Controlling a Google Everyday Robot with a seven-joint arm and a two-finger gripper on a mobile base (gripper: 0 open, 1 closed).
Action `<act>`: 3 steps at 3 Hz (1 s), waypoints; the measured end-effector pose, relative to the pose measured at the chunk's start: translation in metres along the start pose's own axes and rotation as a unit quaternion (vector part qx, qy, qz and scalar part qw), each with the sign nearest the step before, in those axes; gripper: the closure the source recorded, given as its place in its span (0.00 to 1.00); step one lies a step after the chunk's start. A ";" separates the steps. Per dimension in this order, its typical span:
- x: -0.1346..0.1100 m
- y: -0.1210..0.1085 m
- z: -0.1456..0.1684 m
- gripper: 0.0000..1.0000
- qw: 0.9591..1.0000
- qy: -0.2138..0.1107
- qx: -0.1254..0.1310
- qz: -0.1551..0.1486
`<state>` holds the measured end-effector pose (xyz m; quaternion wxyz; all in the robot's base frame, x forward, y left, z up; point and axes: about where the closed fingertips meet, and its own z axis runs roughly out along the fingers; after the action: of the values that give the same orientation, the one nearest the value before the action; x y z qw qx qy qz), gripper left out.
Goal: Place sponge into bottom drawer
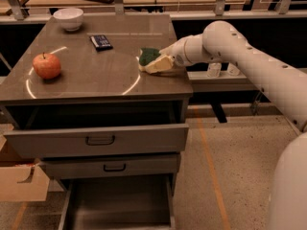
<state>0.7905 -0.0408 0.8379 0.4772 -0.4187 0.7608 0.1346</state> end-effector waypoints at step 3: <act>-0.001 -0.006 0.002 1.00 1.000 0.000 -0.001 0.000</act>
Offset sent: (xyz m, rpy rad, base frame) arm 0.4145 -0.1298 -0.7192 -0.0070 0.0933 0.0574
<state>0.7964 -0.0426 0.8393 0.4766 -0.4190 0.7610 0.1351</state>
